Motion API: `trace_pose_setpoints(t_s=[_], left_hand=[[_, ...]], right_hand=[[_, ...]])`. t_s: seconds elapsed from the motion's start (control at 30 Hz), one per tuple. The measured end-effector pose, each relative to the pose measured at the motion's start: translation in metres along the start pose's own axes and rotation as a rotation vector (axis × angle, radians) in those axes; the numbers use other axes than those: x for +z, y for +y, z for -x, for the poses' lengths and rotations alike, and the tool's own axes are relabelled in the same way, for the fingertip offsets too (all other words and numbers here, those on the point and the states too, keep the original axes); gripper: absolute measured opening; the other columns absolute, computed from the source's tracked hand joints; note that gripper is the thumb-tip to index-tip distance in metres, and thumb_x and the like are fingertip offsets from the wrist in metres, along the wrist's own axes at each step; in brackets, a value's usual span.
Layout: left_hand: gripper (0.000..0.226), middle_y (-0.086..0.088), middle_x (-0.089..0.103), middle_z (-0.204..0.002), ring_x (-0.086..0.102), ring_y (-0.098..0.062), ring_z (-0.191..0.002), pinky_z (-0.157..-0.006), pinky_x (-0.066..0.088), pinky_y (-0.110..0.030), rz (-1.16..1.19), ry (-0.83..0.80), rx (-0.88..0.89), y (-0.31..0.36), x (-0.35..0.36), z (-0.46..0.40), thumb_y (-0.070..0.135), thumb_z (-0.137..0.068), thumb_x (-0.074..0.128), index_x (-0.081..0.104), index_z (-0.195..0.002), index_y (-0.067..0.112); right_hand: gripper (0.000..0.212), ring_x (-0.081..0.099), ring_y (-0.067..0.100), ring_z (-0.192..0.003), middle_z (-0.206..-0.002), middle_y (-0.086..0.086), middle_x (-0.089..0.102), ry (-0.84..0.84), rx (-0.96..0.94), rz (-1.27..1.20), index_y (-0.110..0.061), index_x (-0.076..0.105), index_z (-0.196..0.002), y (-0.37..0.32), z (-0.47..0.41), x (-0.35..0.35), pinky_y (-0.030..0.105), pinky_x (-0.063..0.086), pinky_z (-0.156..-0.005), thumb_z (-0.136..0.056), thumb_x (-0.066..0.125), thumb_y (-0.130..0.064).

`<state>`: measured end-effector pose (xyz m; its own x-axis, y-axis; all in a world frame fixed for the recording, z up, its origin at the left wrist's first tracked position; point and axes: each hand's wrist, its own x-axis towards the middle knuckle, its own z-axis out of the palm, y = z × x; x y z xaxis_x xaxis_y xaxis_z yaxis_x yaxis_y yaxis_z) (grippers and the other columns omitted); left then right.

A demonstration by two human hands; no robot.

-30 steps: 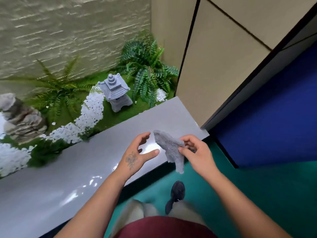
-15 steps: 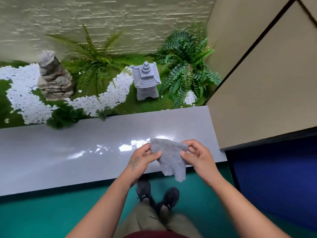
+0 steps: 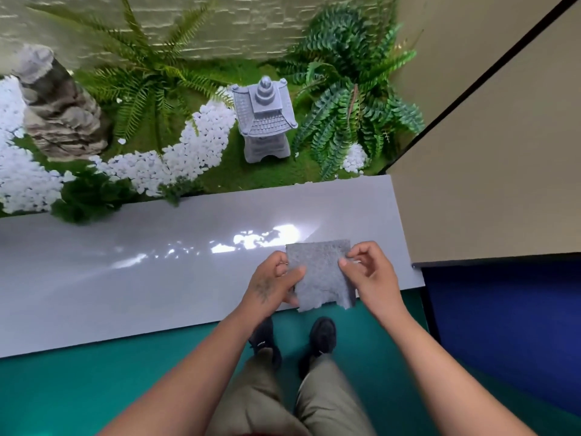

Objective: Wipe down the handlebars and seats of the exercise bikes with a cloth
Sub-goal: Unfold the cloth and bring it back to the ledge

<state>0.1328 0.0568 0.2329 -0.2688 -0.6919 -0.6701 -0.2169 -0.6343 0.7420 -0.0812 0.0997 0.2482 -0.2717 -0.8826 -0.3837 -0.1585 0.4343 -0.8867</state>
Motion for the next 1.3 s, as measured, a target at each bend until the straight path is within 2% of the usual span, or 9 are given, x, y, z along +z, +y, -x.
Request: trace_pose_setpoints(t_s=[0.07,0.13,0.27,0.43,0.6,0.73,0.93,1.13,1.3], left_hand=[[0.024,0.018,0.065,-0.075,0.063,-0.011,-0.057,-0.078,0.062,-0.063,0.015,0.005,-0.011,-0.006,0.005,-0.015,0.01,-0.097,0.075,0.052,-0.103,0.015],[0.045,-0.001,0.074,-0.106,0.075,-0.017,-0.073,-0.077,0.064,-0.061,0.035,0.027,-0.016,-0.014,0.013,-0.03,0.009,-0.092,0.081,0.052,-0.123,0.026],[0.083,0.006,0.072,-0.107,0.077,-0.021,-0.089,-0.073,0.066,-0.048,-0.04,0.086,0.104,-0.051,0.024,-0.066,0.02,-0.093,0.082,0.036,-0.151,0.058],[0.055,0.021,0.061,-0.141,0.064,-0.009,-0.124,-0.096,0.063,-0.046,-0.182,0.138,0.251,-0.101,0.048,-0.117,0.021,-0.102,0.071,0.053,-0.154,0.032],[0.057,-0.002,0.07,-0.122,0.068,-0.02,-0.105,-0.091,0.054,-0.028,-0.47,0.213,0.272,-0.131,0.061,-0.15,0.034,-0.102,0.062,0.052,-0.155,0.017],[0.054,-0.002,0.066,-0.125,0.064,-0.018,-0.108,-0.094,0.047,-0.021,-0.528,0.239,0.264,-0.166,0.071,-0.177,0.019,-0.107,0.062,0.046,-0.159,0.017],[0.059,0.006,0.055,-0.133,0.053,-0.004,-0.115,-0.099,0.033,0.002,-0.531,0.243,0.25,-0.195,0.079,-0.185,0.018,-0.109,0.058,0.038,-0.164,0.021],[0.068,-0.006,0.037,-0.159,0.054,-0.023,-0.131,-0.101,0.057,-0.036,-0.759,0.295,0.235,-0.198,0.084,-0.18,0.025,-0.105,0.06,0.032,-0.166,0.015],[0.077,-0.017,0.02,-0.174,0.019,-0.035,-0.161,-0.13,0.025,-0.049,-1.065,0.315,0.418,-0.189,0.084,-0.184,0.04,-0.105,0.059,0.027,-0.167,0.009]], right_hand=[[0.022,0.056,0.009,-0.079,-0.106,-0.018,0.07,-0.054,0.003,0.041,-0.023,0.068,-0.105,0.008,-0.013,-0.003,0.027,0.048,-0.084,-0.093,0.079,-0.01],[0.035,0.058,0.011,-0.086,-0.118,-0.02,0.07,-0.099,0.022,0.089,-0.03,0.07,-0.113,0.021,-0.027,-0.006,0.029,0.051,-0.09,-0.088,0.083,-0.009],[0.061,0.063,0.021,-0.104,-0.131,-0.026,0.064,-0.189,0.055,0.158,-0.042,0.065,-0.128,0.06,-0.057,-0.006,0.045,0.059,-0.091,-0.084,0.083,-0.002],[0.071,0.062,0.009,-0.113,-0.135,-0.029,0.057,-0.216,0.056,0.233,-0.051,0.059,-0.131,0.135,-0.094,-0.007,0.045,0.06,-0.092,-0.086,0.08,-0.002],[0.07,0.056,-0.004,-0.111,-0.132,-0.023,0.054,-0.253,0.06,0.316,-0.046,0.054,-0.141,0.179,-0.115,-0.01,0.017,0.048,-0.093,-0.09,0.079,-0.005],[0.072,0.055,0.005,-0.122,-0.135,-0.01,0.052,-0.288,0.046,0.375,-0.033,0.053,-0.151,0.22,-0.135,-0.007,0.028,0.049,-0.107,-0.09,0.08,-0.005],[0.075,0.05,0.008,-0.133,-0.142,-0.013,0.037,-0.317,0.047,0.439,-0.019,0.046,-0.157,0.253,-0.14,-0.003,0.039,0.045,-0.118,-0.092,0.079,-0.006],[0.075,0.039,0.022,-0.147,-0.162,0.001,0.026,-0.286,-0.054,0.769,-0.017,0.041,-0.158,0.252,-0.136,-0.013,0.033,0.04,-0.116,-0.094,0.076,-0.032],[0.081,0.014,0.03,-0.161,-0.176,0.008,0.011,-0.363,-0.365,1.096,-0.02,0.028,-0.166,0.255,-0.132,-0.019,0.048,0.02,-0.129,-0.1,0.058,-0.057]])
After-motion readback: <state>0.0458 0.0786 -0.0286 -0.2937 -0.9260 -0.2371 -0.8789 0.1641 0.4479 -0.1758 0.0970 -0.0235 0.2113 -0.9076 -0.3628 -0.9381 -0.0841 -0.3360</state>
